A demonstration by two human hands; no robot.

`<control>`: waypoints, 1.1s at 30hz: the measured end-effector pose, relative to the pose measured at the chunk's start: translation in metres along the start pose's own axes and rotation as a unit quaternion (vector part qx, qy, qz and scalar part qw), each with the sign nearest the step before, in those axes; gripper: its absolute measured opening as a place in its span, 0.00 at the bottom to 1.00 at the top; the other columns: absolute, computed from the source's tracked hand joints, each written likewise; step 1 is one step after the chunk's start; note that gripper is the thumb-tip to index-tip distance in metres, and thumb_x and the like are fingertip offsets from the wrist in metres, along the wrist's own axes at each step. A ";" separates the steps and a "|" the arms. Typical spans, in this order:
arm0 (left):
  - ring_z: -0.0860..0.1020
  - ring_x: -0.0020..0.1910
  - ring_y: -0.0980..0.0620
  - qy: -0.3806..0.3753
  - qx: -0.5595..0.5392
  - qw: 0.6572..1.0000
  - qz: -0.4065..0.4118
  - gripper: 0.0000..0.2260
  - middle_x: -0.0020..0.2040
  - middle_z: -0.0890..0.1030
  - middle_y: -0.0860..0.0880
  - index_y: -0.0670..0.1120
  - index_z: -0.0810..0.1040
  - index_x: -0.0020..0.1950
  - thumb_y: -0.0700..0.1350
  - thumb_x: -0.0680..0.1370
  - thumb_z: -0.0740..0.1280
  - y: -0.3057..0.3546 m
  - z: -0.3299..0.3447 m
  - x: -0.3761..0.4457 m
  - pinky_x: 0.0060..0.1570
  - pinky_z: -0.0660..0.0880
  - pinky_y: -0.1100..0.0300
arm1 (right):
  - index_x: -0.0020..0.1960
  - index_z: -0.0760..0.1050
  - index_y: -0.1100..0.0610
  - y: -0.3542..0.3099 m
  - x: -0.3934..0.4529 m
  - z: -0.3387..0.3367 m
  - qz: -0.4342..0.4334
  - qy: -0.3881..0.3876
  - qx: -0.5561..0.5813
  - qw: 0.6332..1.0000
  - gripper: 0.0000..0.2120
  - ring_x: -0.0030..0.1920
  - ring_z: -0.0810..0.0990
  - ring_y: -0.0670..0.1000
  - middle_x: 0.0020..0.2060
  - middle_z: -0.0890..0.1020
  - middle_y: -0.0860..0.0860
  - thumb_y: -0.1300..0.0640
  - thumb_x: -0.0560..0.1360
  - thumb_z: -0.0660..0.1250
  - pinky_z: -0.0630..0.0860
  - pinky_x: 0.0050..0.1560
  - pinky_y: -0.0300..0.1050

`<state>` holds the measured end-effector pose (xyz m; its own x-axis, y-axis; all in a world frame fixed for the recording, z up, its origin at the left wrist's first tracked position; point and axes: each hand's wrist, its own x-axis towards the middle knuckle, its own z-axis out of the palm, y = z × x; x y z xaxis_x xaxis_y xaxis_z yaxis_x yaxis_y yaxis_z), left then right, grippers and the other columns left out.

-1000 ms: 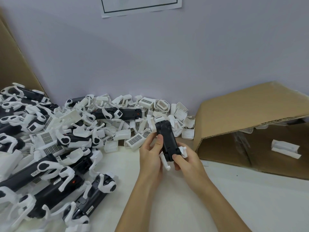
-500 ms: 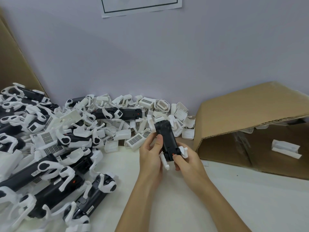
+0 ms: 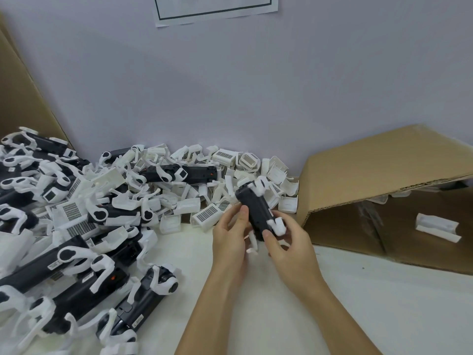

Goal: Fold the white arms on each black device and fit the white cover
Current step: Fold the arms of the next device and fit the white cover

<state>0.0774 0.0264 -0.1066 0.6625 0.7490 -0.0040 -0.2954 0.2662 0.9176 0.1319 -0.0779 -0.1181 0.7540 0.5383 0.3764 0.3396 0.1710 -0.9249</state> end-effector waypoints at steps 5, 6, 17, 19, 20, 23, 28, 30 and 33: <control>0.84 0.47 0.45 -0.025 -0.024 0.998 -0.050 0.13 0.49 0.86 0.41 0.42 0.86 0.51 0.48 0.80 0.65 0.008 -0.003 -0.001 0.47 0.78 0.54 | 0.63 0.77 0.44 0.005 0.000 0.001 -0.106 0.074 -0.117 0.985 0.24 0.47 0.79 0.45 0.51 0.79 0.43 0.66 0.73 0.72 0.75 0.39 0.31; 0.83 0.49 0.44 -0.037 -0.037 0.997 -0.057 0.16 0.50 0.85 0.41 0.41 0.84 0.55 0.51 0.78 0.65 0.011 -0.003 -0.002 0.48 0.77 0.52 | 0.64 0.78 0.46 0.006 0.000 0.001 -0.129 0.077 -0.143 0.978 0.26 0.49 0.78 0.44 0.52 0.77 0.42 0.68 0.72 0.73 0.75 0.41 0.31; 0.80 0.61 0.40 -0.097 -0.061 0.987 -0.109 0.28 0.60 0.82 0.37 0.38 0.81 0.61 0.60 0.73 0.66 0.014 -0.009 -0.003 0.62 0.74 0.50 | 0.60 0.82 0.57 -0.002 -0.003 0.003 -0.318 0.084 -0.292 0.898 0.25 0.50 0.72 0.48 0.51 0.72 0.47 0.73 0.65 0.73 0.72 0.51 0.36; 0.83 0.57 0.42 -0.093 -0.055 0.988 -0.111 0.28 0.57 0.83 0.39 0.40 0.83 0.57 0.62 0.73 0.64 0.013 -0.007 -0.004 0.60 0.77 0.52 | 0.57 0.83 0.58 -0.003 -0.003 0.005 -0.329 0.080 -0.313 0.887 0.23 0.52 0.72 0.50 0.51 0.73 0.48 0.74 0.65 0.73 0.70 0.53 0.34; 0.84 0.54 0.43 -0.097 -0.055 0.988 -0.108 0.27 0.55 0.84 0.40 0.41 0.85 0.55 0.63 0.74 0.64 0.012 -0.006 -0.004 0.54 0.79 0.54 | 0.56 0.83 0.58 -0.003 -0.003 0.006 -0.331 0.071 -0.322 0.884 0.23 0.52 0.73 0.51 0.50 0.74 0.49 0.75 0.65 0.73 0.70 0.54 0.34; 0.84 0.52 0.44 -0.073 -0.050 0.993 -0.074 0.23 0.52 0.84 0.39 0.39 0.83 0.56 0.58 0.75 0.67 0.010 -0.004 -0.004 0.46 0.80 0.58 | 0.58 0.82 0.56 -0.003 -0.006 0.009 -0.317 0.045 -0.312 0.894 0.25 0.55 0.72 0.49 0.53 0.74 0.48 0.74 0.65 0.73 0.70 0.56 0.35; 0.84 0.48 0.46 -0.025 -0.072 0.996 -0.045 0.23 0.52 0.84 0.39 0.37 0.80 0.60 0.54 0.73 0.66 0.007 0.002 -0.004 0.46 0.80 0.57 | 0.67 0.71 0.51 -0.003 -0.007 0.001 -0.219 0.075 -0.221 0.947 0.33 0.64 0.71 0.43 0.61 0.70 0.45 0.70 0.64 0.69 0.68 0.65 0.35; 0.83 0.45 0.47 0.006 -0.078 0.997 -0.027 0.19 0.48 0.85 0.39 0.39 0.81 0.56 0.53 0.76 0.64 0.009 -0.001 -0.003 0.46 0.79 0.56 | 0.66 0.72 0.52 -0.002 -0.005 -0.001 -0.171 0.072 -0.200 0.962 0.30 0.64 0.72 0.44 0.59 0.73 0.45 0.69 0.67 0.66 0.67 0.64 0.33; 0.78 0.27 0.52 0.064 -0.068 0.996 0.005 0.16 0.33 0.82 0.47 0.43 0.80 0.46 0.52 0.83 0.59 0.010 -0.007 -0.001 0.25 0.72 0.62 | 0.64 0.75 0.53 0.001 -0.003 -0.001 -0.095 0.072 -0.180 0.976 0.23 0.59 0.75 0.39 0.54 0.77 0.44 0.71 0.72 0.65 0.69 0.57 0.29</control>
<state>0.0688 0.0325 -0.0998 0.5691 0.8205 -0.0538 -0.3970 0.3315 0.8558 0.1306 -0.0797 -0.1201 0.7203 0.3998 0.5669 0.6375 -0.0594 -0.7681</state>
